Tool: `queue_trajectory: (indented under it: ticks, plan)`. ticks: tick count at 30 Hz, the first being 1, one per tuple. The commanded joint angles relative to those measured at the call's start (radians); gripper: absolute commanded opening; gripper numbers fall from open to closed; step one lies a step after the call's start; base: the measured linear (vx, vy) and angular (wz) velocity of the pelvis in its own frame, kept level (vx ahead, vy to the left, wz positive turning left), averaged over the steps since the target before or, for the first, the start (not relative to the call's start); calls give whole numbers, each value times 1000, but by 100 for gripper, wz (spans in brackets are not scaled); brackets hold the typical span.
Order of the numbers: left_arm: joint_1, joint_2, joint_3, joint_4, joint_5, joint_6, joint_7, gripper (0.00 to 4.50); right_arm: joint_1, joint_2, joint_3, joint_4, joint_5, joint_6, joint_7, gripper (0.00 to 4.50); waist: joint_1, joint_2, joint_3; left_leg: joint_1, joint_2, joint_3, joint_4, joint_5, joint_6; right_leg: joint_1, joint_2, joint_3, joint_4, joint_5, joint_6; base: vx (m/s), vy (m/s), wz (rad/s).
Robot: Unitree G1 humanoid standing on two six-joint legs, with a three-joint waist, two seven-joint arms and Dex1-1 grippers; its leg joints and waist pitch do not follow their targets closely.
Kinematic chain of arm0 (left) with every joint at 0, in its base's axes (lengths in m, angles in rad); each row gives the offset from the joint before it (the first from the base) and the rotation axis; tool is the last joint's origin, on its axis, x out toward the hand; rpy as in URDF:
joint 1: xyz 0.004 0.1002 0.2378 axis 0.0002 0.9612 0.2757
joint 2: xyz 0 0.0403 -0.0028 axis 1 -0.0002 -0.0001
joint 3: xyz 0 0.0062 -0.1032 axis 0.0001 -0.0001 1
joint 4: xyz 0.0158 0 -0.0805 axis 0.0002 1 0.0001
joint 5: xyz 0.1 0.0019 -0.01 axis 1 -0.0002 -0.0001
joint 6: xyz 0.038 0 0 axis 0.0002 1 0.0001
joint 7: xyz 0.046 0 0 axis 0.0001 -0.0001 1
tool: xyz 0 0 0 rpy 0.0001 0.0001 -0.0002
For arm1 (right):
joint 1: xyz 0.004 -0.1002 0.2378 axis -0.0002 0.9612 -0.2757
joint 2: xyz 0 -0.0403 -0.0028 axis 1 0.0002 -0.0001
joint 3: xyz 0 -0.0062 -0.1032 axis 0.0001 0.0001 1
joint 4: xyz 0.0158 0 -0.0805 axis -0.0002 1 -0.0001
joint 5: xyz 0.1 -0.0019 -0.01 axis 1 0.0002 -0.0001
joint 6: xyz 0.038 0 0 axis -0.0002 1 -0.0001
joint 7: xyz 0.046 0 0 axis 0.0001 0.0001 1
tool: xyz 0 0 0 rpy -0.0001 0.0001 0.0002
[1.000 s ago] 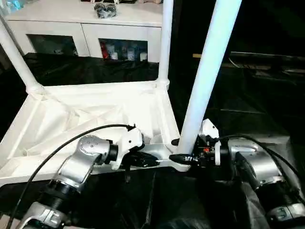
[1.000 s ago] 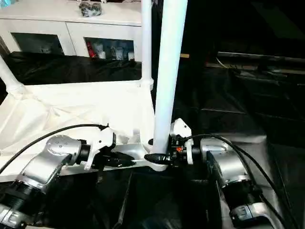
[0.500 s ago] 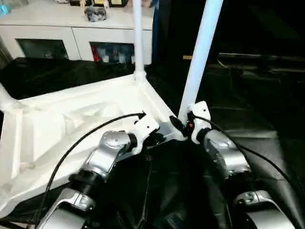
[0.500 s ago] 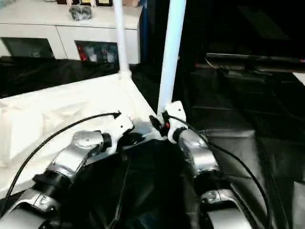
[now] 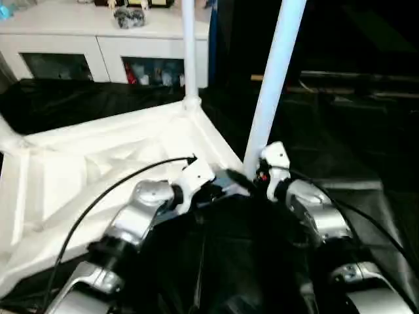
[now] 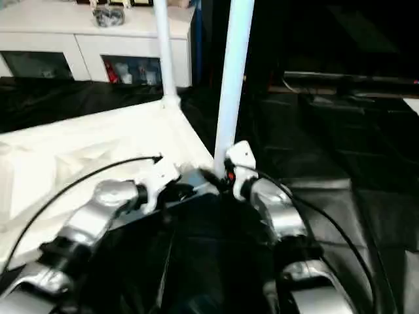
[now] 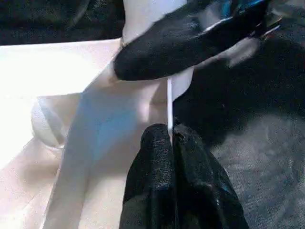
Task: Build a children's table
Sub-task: Rotate leg to tighten
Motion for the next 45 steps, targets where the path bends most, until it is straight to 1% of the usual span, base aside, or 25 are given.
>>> queue_trajectory:
  ticks: [1, 4, 10, 12, 13, 15, 16, 20, 21, 23, 27, 28, 29, 30, 31, 33, 34, 36, 37, 38, 39, 40, 42, 43, 45]
  plan:
    - [1, -17, -9, -59, -63, -49, -49, 0, 24, 2, 66, -14, 9, 21, 112, 355, 1, -10, -60, 9, 62, -24, -68, -189, 65, 48, -95, 56, -83, -240, -197, 0, 0, 0]
    - [19, 21, -11, -96, -89, -43, -128, 0, 42, -59, 83, -65, 47, 42, 270, 355, 4, -9, -59, 7, 64, -22, -68, -191, 75, 48, -94, 55, -82, -234, -204, 0, 0, 0]
    - [40, 86, -6, -136, -120, -21, -222, 0, 70, -140, 118, -129, 78, 71, 449, 355, 13, -9, -58, 8, 66, -23, -68, -199, 76, 47, -95, 55, -83, -273, -196, 0, 0, 0]
    - [45, 101, -6, -142, -122, -17, -240, 0, 74, -153, 123, -141, 82, 87, 477, 340, 14, -9, -58, 8, 66, -22, -69, -201, 76, 44, -94, 55, -85, -276, -197, 0, 0, 0]
    - [48, 110, -3, -146, -124, -15, -248, 0, 77, -161, 127, -149, 83, 97, 491, 318, 16, -8, -58, 9, 66, -23, -70, -202, 70, 44, -94, 54, -84, -279, -199, 0, 0, 0]
    - [54, 130, 3, -158, -134, -3, -277, 0, 83, -179, 139, -166, 87, 112, 528, 312, 18, -7, -58, 11, 66, -23, -69, -203, 67, 44, -93, 55, -83, -280, -198, 0, 0, 0]
    - [55, 133, 4, -159, -135, -3, -282, 0, 83, -181, 142, -167, 85, 114, 531, 295, 18, -8, -58, 10, 67, -23, -70, -202, 67, 45, -94, 55, -83, -276, -198, 0, 0, 0]
    - [58, 139, 4, -162, -138, -2, -286, 0, 86, -184, 146, -172, 83, 114, 533, 273, 21, -9, -59, 10, 66, -23, -69, -190, 63, 44, -94, 55, -82, -265, -202, 0, 0, 0]
    - [61, 142, 4, -166, -141, 1, -288, 0, 88, -185, 149, -175, 84, 114, 535, 267, 22, -12, -60, 10, 65, -22, -69, -187, 63, 45, -94, 55, -82, -260, -202, 0, 0, 0]
    - [64, 144, 6, -173, -144, 5, -291, 0, 93, -186, 153, -183, 86, 117, 539, 242, 23, -9, -60, 9, 66, -23, -68, -178, 64, 45, -94, 55, -79, -245, -204, 0, 0, 0]
    - [65, 140, 7, -172, -146, 8, -285, 0, 101, -180, 153, -198, 92, 133, 535, 226, 23, -8, -60, 10, 66, -23, -68, -179, 65, 45, -93, 55, -78, -232, -207, 0, 0, 0]
    - [56, 121, 15, -154, -135, 10, -245, 0, 104, -157, 141, -192, 93, 138, 485, 214, 23, -8, -59, 10, 64, -22, -68, -187, 64, 45, -93, 55, -81, -244, -206, 0, 0, 0]
    - [51, 112, 18, -144, -127, 14, -223, 0, 103, -143, 134, -183, 89, 141, 453, 214, 21, -5, -59, 10, 65, -22, -68, -190, 62, 43, -94, 56, -81, -250, -206, 0, 0, 0]
    - [44, 102, 22, -131, -117, 15, -195, 0, 101, -127, 126, -169, 81, 135, 409, 212, 20, -8, -57, 10, 64, -24, -70, -202, 54, 45, -95, 55, -85, -272, -199, 0, 0, 0]
    - [26, 72, 31, -95, -98, 11, -132, 0, 91, -82, 104, -125, 54, 117, 283, 207, 17, -7, -56, 13, 64, -25, -72, -210, 42, 41, -96, 56, -87, -298, -192, 0, 0, 0]
    - [13, 51, 35, -73, -83, 8, -85, 0, 81, -53, 91, -93, 39, 117, 199, 204, 10, -9, -54, 13, 59, -25, -73, -224, 27, 41, -95, 55, -92, -333, -184, 0, 0, 0]
    - [-4, 24, 36, -48, -65, 8, -27, 0, 71, -18, 76, -58, 26, 121, 106, 202, 0, -10, -53, 13, 58, -28, -75, -239, 12, 42, -96, 54, -96, -374, -168, 0, 0, 0]
    - [-16, 3, 35, -30, -56, 9, 7, 0, 63, 10, 64, -33, 18, 112, 39, 200, -5, -10, -53, 15, 56, -29, -74, -259, 7, 42, -99, 54, -102, -423, -153, 0, 0, 0]
    - [-27, -20, 33, -17, -46, 12, 45, 0, 56, 38, 55, -13, 11, 113, -25, 199, -7, -11, -53, 12, 57, -31, -75, -256, 6, 43, -100, 54, -102, -427, -147, 0, 0, 0]
    - [-36, -38, 31, -7, -39, 15, 75, 0, 50, 60, 48, 1, 5, 116, -75, 199, -7, -10, -51, 14, 56, -32, -76, -267, 7, 40, -99, 53, -106, -452, -135, 0, 0, 0]
    - [-45, -62, 26, 2, -29, 18, 107, 0, 39, 91, 37, 19, 2, 123, -139, 198, -11, -9, -52, 17, 56, -30, -76, -270, 6, 36, -99, 55, -108, -456, -131, 0, 0, 0]
    - [-55, -98, 21, 13, -17, 24, 157, 0, 28, 133, 25, 34, -4, 135, -216, 198, -10, -7, -52, 17, 56, -32, -76, -272, 5, 38, -99, 54, -108, -456, -130, 0, 0, 0]
    - [-60, -123, 13, 20, -10, 21, 171, 0, 16, 161, 36, 46, -20, 150, -241, 198, -16, -8, -52, 16, 57, -32, -78, -271, 3, 36, -95, 54, -106, -428, -136, 0, 0, 0]
    - [-60, -134, 8, 23, -7, 15, 175, 0, 15, 171, 49, 45, -30, 141, -235, 198, -15, -4, -53, 18, 56, -32, -78, -275, 3, 36, -95, 54, -105, -424, -138, 0, 0, 0]
    - [-62, -141, 6, 29, -5, 8, 178, 0, 13, 178, 57, 48, -37, 128, -232, 198, -17, -6, -53, 14, 56, -31, -77, -278, 13, 37, -97, 56, -105, -409, -141, 0, 0, 0]
